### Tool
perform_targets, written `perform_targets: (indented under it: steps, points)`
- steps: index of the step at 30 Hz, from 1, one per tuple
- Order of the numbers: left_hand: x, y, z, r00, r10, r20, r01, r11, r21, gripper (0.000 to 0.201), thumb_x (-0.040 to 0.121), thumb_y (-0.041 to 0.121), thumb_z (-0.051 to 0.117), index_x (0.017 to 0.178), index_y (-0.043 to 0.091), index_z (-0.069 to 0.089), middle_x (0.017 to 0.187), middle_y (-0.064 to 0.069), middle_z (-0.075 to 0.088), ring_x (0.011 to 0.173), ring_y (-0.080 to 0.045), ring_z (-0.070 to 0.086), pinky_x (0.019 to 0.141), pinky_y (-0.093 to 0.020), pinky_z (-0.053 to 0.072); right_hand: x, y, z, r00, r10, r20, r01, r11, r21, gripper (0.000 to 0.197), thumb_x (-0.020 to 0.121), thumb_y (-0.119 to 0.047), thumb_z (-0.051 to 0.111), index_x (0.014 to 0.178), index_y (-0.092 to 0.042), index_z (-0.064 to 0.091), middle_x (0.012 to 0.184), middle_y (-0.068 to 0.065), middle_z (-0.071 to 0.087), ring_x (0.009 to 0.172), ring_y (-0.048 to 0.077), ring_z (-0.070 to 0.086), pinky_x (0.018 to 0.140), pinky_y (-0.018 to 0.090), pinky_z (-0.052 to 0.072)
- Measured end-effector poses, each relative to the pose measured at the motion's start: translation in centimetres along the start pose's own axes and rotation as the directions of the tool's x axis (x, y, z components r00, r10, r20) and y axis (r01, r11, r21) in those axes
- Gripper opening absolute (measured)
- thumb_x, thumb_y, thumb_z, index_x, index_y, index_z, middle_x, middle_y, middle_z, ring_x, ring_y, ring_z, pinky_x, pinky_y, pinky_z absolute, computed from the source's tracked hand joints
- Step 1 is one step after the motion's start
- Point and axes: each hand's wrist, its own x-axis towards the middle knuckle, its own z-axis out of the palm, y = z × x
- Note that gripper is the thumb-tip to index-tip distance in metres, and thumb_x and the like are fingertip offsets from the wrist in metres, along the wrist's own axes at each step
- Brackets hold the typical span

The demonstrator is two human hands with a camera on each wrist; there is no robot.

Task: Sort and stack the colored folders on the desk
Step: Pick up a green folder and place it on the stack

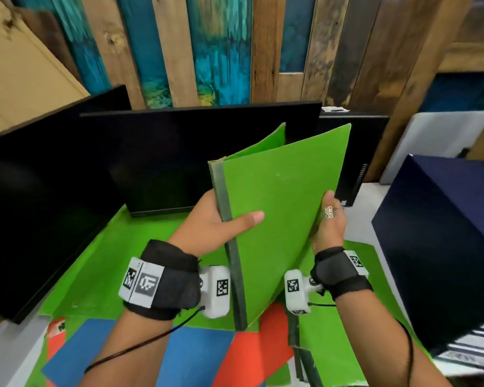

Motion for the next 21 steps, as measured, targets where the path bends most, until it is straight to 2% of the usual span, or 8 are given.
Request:
perform_targets:
  steps: [2, 5, 7, 8, 9, 12, 17, 21]
  points:
    - [0.5, 0.3, 0.6, 1.000, -0.027, -0.009, 0.027, 1.000, -0.010, 0.046, 0.074, 0.032, 0.074, 0.114, 0.021, 0.054, 0.111, 0.012, 0.061, 0.098, 0.009, 0.058, 0.086, -0.006, 0.045, 0.1, -1.5, -1.3, 0.992, -0.111, 0.066, 0.117, 0.989, -0.094, 0.024, 0.087, -0.037, 0.060, 0.076, -0.022, 0.045, 0.078, -0.007, 0.049, 0.070, 0.001, 0.052, 0.071, 0.009, 0.042]
    - [1.4, 0.5, 1.7, 1.000, -0.005, -0.018, 0.004, 0.999, -0.041, 0.026, 0.075, 0.033, 0.073, 0.093, 0.023, 0.057, 0.090, 0.012, 0.062, 0.083, 0.005, 0.059, 0.075, -0.007, 0.047, 0.7, -3.2, -3.7, 0.970, -0.158, 0.185, 0.200, 0.951, -0.237, 0.021, 0.085, -0.026, 0.064, 0.087, -0.024, 0.043, 0.089, -0.007, 0.055, 0.073, -0.015, 0.057, 0.077, 0.011, 0.043]
    - [2.3, 0.4, 2.9, 0.999, 0.004, -0.042, -0.007, 0.997, -0.077, 0.009, 0.083, 0.016, 0.068, 0.079, 0.016, 0.060, 0.066, 0.012, 0.066, 0.060, 0.015, 0.056, 0.062, -0.004, 0.043, 1.2, -3.8, -6.0, 0.981, -0.121, 0.152, 0.169, 0.918, -0.360, 0.033, 0.075, -0.032, 0.070, 0.087, -0.026, 0.040, 0.093, -0.001, 0.059, 0.082, -0.003, 0.061, 0.082, 0.018, 0.046]
    - [2.7, 0.2, 3.5, 0.997, 0.000, -0.077, -0.005, 0.997, -0.073, 0.009, 0.085, 0.011, 0.064, 0.080, 0.004, 0.061, 0.065, 0.000, 0.069, 0.055, 0.016, 0.056, 0.058, -0.001, 0.040, 1.1, -4.1, -7.1, 0.989, -0.107, 0.104, 0.142, 0.886, -0.440, 0.039, 0.070, -0.035, 0.074, 0.088, -0.028, 0.039, 0.096, 0.002, 0.061, 0.085, 0.006, 0.062, 0.085, 0.023, 0.048]
    - [3.3, -0.5, 4.2, 0.995, -0.024, -0.094, 0.017, 0.997, -0.071, 0.019, 0.086, 0.011, 0.063, 0.091, -0.007, 0.059, 0.079, -0.010, 0.070, 0.063, 0.017, 0.059, 0.059, 0.000, 0.038, 1.0, -4.1, -8.3, 0.995, -0.094, 0.044, 0.103, 0.848, -0.520, 0.043, 0.069, -0.035, 0.076, 0.091, -0.026, 0.040, 0.097, 0.004, 0.062, 0.088, 0.013, 0.062, 0.088, 0.029, 0.049]
    - [5.7, -4.0, 7.5, 0.983, -0.143, -0.111, 0.142, 0.990, -0.015, 0.047, 0.083, 0.024, 0.067, 0.122, 0.006, 0.050, 0.108, -0.004, 0.062, 0.104, -0.012, 0.060, 0.084, -0.017, 0.042, 0.4, -4.1, -11.6, 0.993, -0.037, -0.108, -0.048, 0.722, -0.691, 0.054, 0.072, -0.039, 0.076, 0.111, -0.015, 0.047, 0.105, 0.007, 0.064, 0.099, 0.021, 0.061, 0.092, 0.033, 0.047]
    - [7.8, -10.6, 13.9, 0.913, -0.408, -0.013, 0.392, 0.866, 0.310, 0.056, 0.082, 0.038, 0.066, 0.121, 0.002, 0.048, 0.120, -0.014, 0.059, 0.113, -0.030, 0.055, 0.091, -0.032, 0.044, -0.1, -2.3, -16.1, 0.934, 0.207, -0.290, -0.349, 0.369, -0.862, 0.064, 0.076, -0.054, 0.067, 0.115, -0.005, 0.054, 0.114, 0.014, 0.063, 0.090, 0.024, 0.055, 0.077, 0.027, 0.040]
    - [7.2, -14.4, 17.6, 0.774, -0.632, 0.043, 0.538, 0.691, 0.482, 0.080, 0.083, 0.045, 0.062, 0.141, 0.004, 0.025, 0.142, -0.022, 0.036, 0.131, -0.035, 0.039, 0.106, -0.037, 0.038, 0.7, 0.3, -18.8, 0.848, 0.321, -0.422, -0.458, 0.039, -0.888, 0.088, 0.077, -0.062, 0.061, 0.135, 0.001, 0.043, 0.138, 0.017, 0.049, 0.126, 0.030, 0.048, 0.098, 0.030, 0.042]
